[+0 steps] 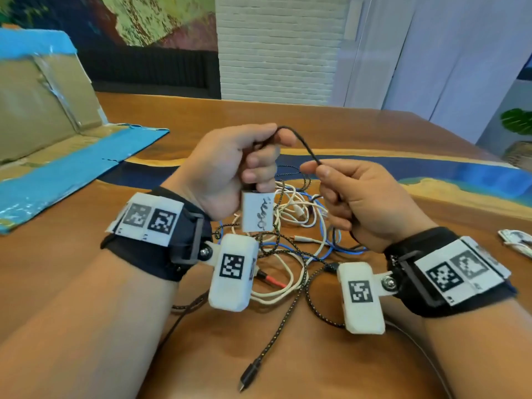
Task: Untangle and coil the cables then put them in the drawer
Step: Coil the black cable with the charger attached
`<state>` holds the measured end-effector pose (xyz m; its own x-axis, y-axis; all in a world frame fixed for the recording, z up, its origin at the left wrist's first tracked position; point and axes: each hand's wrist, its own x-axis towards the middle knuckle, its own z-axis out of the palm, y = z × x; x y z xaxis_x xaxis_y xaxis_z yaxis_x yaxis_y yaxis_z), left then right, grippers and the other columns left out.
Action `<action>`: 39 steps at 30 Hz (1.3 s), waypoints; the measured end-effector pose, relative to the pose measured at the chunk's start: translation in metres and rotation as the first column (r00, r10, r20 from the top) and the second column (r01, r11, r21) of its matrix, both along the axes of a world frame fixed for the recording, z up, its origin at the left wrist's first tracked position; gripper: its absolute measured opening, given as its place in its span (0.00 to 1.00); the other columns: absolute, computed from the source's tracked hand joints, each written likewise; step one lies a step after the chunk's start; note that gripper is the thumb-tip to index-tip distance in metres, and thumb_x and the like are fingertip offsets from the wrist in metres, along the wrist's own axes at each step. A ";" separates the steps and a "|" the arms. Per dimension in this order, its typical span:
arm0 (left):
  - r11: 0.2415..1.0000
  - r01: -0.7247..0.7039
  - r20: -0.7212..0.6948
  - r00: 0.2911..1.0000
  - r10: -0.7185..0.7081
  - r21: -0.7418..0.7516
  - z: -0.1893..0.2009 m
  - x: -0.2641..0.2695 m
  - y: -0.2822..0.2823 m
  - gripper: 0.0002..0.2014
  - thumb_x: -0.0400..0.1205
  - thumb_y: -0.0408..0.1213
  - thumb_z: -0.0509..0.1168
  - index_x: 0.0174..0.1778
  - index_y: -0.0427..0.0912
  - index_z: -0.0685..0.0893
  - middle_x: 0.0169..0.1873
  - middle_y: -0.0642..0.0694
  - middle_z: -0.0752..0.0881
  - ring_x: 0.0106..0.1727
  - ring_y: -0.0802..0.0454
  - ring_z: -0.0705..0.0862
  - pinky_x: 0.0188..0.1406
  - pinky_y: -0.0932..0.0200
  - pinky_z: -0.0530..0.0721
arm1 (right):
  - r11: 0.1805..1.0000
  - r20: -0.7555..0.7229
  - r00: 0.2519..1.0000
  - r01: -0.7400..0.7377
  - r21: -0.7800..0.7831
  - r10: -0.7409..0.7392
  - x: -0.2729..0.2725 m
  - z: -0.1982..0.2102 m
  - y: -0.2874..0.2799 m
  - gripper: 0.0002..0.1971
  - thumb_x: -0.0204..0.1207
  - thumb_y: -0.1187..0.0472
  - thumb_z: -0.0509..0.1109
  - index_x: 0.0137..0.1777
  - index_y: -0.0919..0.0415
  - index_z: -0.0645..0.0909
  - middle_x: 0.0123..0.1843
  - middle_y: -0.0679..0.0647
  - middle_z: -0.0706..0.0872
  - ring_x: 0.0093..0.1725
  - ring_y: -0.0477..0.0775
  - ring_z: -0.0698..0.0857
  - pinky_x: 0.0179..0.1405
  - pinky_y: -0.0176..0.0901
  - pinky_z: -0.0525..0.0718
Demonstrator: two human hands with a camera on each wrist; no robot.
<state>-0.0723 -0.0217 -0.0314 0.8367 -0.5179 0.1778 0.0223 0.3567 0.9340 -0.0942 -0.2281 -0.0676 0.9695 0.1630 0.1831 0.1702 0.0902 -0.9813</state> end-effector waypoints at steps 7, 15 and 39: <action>0.973 -0.158 -0.090 0.985 0.145 -0.166 -0.006 -0.002 -0.019 0.15 0.92 0.34 0.56 0.68 0.31 0.83 0.33 0.47 0.86 0.35 0.54 0.87 0.36 0.64 0.88 | 0.847 0.005 0.989 -0.125 -0.516 0.149 -0.011 0.006 0.009 0.14 0.90 0.61 0.63 0.49 0.59 0.90 0.29 0.53 0.82 0.20 0.48 0.71 0.17 0.35 0.67; 0.857 -0.327 0.302 0.929 0.214 0.399 -0.018 -0.001 -0.026 0.13 0.93 0.34 0.59 0.54 0.35 0.89 0.39 0.42 0.94 0.41 0.57 0.91 0.48 0.62 0.89 | 0.856 0.141 0.981 -0.042 -0.515 0.134 -0.017 0.018 -0.001 0.17 0.86 0.53 0.68 0.38 0.58 0.89 0.22 0.52 0.63 0.20 0.48 0.59 0.18 0.36 0.60; 0.895 -0.335 0.227 0.934 0.275 0.294 -0.022 0.002 -0.027 0.12 0.91 0.27 0.60 0.67 0.35 0.85 0.42 0.43 0.94 0.39 0.56 0.90 0.44 0.62 0.88 | 0.662 0.229 0.966 0.096 -0.743 0.117 -0.019 0.016 0.010 0.17 0.85 0.54 0.70 0.34 0.51 0.90 0.22 0.53 0.77 0.22 0.42 0.69 0.25 0.33 0.69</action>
